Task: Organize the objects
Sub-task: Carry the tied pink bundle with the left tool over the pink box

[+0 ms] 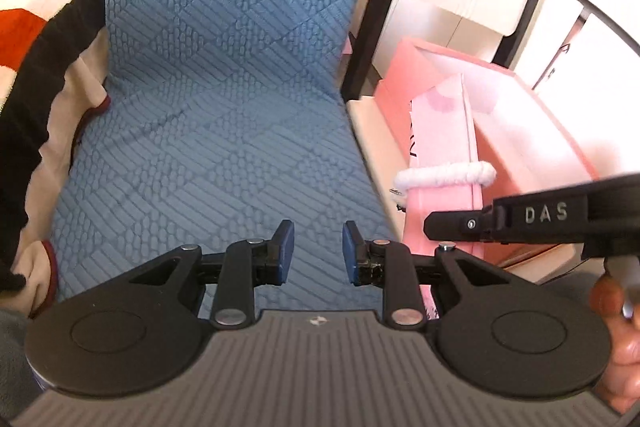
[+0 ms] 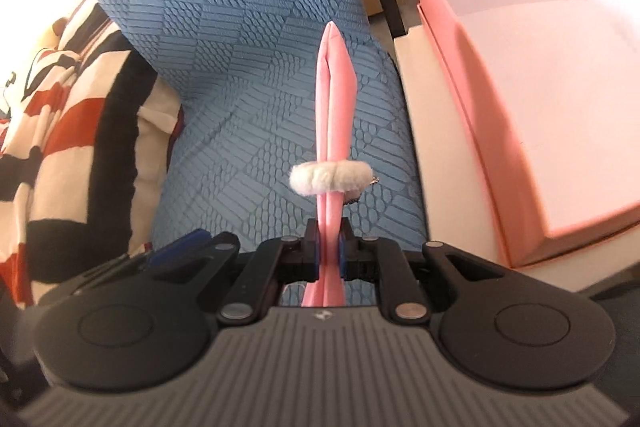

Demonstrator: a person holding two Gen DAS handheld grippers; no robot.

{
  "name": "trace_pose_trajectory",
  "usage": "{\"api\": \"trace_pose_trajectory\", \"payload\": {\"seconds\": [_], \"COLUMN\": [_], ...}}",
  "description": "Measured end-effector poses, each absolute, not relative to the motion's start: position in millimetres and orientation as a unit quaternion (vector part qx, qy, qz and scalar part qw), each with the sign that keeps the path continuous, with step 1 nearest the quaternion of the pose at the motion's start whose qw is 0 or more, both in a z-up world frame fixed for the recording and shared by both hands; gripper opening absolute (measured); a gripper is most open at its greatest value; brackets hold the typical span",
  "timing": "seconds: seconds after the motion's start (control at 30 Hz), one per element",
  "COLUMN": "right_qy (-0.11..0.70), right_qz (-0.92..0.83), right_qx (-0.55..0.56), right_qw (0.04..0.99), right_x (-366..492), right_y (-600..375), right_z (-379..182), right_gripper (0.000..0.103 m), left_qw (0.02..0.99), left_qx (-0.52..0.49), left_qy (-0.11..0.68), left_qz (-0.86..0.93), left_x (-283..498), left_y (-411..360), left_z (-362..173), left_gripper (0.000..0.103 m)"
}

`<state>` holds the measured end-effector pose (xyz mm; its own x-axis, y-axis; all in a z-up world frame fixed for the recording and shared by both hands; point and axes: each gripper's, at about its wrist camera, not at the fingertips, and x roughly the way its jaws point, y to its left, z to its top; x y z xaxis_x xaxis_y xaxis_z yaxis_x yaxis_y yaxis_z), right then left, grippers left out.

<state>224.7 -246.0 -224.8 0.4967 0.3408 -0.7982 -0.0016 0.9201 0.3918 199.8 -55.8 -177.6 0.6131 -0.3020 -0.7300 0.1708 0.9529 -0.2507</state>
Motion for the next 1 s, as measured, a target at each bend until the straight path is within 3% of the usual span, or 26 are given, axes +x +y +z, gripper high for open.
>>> {"api": "trace_pose_trajectory", "payload": {"seconds": [0.43, 1.0], "right_qy": [0.483, 0.453], "right_qz": [0.124, 0.120], "right_qx": [0.163, 0.148], "right_qw": [0.851, 0.871], "right_x": [206.5, 229.4], "right_y": [-285.1, -319.7], "right_z": [-161.7, -104.0], "right_gripper": [0.012, 0.013], "left_qw": [0.892, 0.896], "left_qx": [-0.062, -0.087], "left_qy": [0.431, 0.418], "left_qz": [-0.122, -0.121], "left_x": [206.7, 232.2], "left_y": [-105.0, -150.0], "left_z": [-106.1, -56.5], "left_gripper": [0.031, 0.031]}}
